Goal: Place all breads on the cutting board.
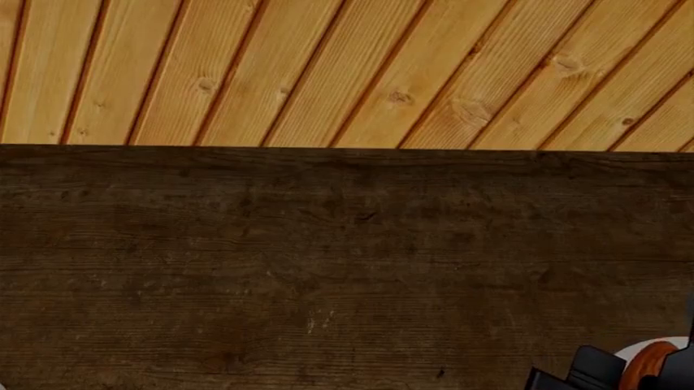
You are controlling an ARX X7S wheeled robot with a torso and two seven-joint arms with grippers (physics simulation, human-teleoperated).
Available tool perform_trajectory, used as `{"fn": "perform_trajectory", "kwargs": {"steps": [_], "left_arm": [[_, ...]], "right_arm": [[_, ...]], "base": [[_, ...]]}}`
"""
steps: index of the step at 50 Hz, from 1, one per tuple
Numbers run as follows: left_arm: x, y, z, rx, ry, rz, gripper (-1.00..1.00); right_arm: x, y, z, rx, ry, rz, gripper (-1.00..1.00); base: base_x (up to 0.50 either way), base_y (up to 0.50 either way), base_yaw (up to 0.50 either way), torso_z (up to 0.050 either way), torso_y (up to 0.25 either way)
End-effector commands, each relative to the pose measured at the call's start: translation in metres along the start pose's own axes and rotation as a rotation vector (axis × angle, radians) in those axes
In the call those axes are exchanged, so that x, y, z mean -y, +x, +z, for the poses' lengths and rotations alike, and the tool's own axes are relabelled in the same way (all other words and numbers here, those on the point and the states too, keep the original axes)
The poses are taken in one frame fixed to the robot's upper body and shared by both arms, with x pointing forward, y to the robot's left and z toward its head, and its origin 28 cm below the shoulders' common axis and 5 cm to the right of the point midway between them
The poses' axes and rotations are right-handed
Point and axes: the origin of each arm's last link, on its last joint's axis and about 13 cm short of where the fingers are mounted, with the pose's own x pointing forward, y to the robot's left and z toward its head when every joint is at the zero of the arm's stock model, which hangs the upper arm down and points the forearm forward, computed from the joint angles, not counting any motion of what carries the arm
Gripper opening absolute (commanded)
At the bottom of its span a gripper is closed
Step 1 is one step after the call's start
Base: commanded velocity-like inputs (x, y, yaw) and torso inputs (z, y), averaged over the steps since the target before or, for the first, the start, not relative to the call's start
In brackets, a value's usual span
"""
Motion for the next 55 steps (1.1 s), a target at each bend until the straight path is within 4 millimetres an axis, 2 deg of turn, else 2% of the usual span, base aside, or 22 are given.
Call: {"fn": "perform_trajectory", "kwargs": {"steps": [1, 15, 30, 36, 37, 50, 55], "left_arm": [[0.001, 0.013, -0.002, 0.001, -0.016, -0.014, 1.0], [0.006, 0.023, -0.011, -0.059, -0.021, -0.037, 1.0], [0.006, 0.025, -0.012, -0.061, -0.029, -0.037, 1.0], [0.008, 0.034, -0.014, -0.067, -0.027, -0.047, 1.0], [0.007, 0.033, -0.013, -0.058, -0.027, -0.041, -1.0], [0.003, 0.004, 0.0, 0.023, -0.009, -0.004, -1.0], [0.003, -0.011, 0.013, 0.093, 0.042, 0.031, -1.0]], "right_arm": [[0.0, -0.004, 0.005, 0.04, 0.006, 0.02, -1.0], [-0.001, -0.001, 0.004, 0.035, 0.007, 0.025, -1.0], [0.001, 0.001, 0.0, 0.031, 0.013, 0.025, -1.0], [0.002, 0.001, -0.001, 0.028, 0.014, 0.024, -1.0], [0.001, 0.0, -0.001, 0.03, 0.013, 0.023, -1.0], [0.001, -0.005, 0.005, 0.042, 0.0, 0.027, -1.0], [0.002, -0.01, 0.009, 0.055, -0.009, 0.035, -1.0]], "base": [[0.0, 0.0, 0.0, 0.0, 0.0], [0.0, 0.0, 0.0, 0.0, 0.001], [0.0, 0.0, 0.0, 0.001, 0.001], [0.0, 0.0, 0.0, 0.0, 0.0], [0.0, 0.0, 0.0, 0.0, 0.0], [0.0, 0.0, 0.0, 0.0, 0.0], [0.0, 0.0, 0.0, 0.0, 0.002]]}}
